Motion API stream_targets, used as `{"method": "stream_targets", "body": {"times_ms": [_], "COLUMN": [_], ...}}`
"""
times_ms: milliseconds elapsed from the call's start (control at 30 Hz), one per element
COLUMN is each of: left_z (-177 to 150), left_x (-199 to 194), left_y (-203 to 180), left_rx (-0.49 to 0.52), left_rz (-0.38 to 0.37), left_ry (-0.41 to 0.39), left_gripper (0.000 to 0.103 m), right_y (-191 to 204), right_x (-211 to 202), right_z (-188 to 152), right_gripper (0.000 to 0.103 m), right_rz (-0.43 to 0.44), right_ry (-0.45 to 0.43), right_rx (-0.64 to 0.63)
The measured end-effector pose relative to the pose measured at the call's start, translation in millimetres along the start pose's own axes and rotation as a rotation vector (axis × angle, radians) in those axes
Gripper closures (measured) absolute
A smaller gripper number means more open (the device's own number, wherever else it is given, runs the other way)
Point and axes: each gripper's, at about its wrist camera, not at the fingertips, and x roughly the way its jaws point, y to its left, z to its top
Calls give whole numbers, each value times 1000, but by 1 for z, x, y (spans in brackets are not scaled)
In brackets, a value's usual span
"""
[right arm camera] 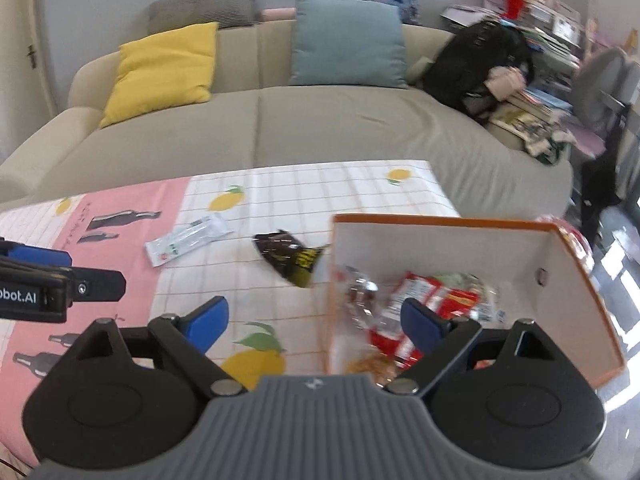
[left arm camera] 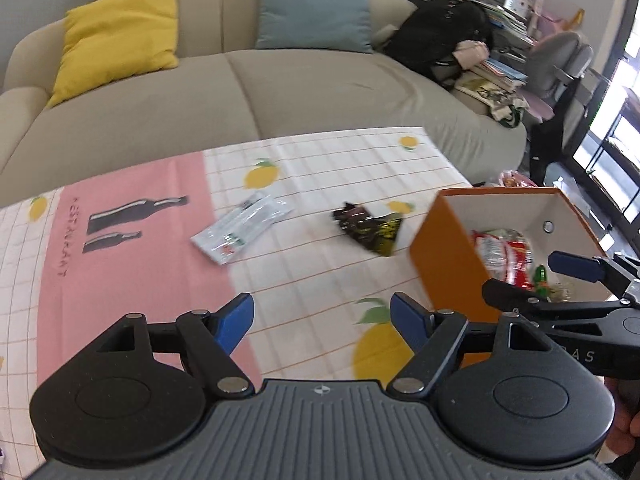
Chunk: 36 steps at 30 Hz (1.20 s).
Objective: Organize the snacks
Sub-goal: 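Withdraw both tools from the box toward the remaining snacks, then grasp the clear white snack packet with the left tool while the right tool grasps the black snack bag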
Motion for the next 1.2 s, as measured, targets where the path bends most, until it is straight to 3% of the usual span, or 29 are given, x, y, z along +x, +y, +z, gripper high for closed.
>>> {"method": "stream_targets", "body": {"times_ms": [400, 667, 967, 1200], "left_z": [6, 28, 51, 62], "left_x": [38, 77, 139, 177], "left_y": [54, 61, 79, 84], "left_rx": [10, 98, 93, 158], "left_rz": [-1, 27, 48, 61], "left_ry": [31, 56, 108, 106], "left_gripper": [15, 15, 13, 13], "right_y": [39, 57, 65, 60], "right_x": [65, 121, 193, 242], "right_z": [16, 35, 60, 74], "right_gripper": [22, 22, 18, 18], "right_rz": [58, 33, -5, -17], "right_ry": [23, 113, 233, 351], "right_rx": [-212, -344, -478, -445]}}
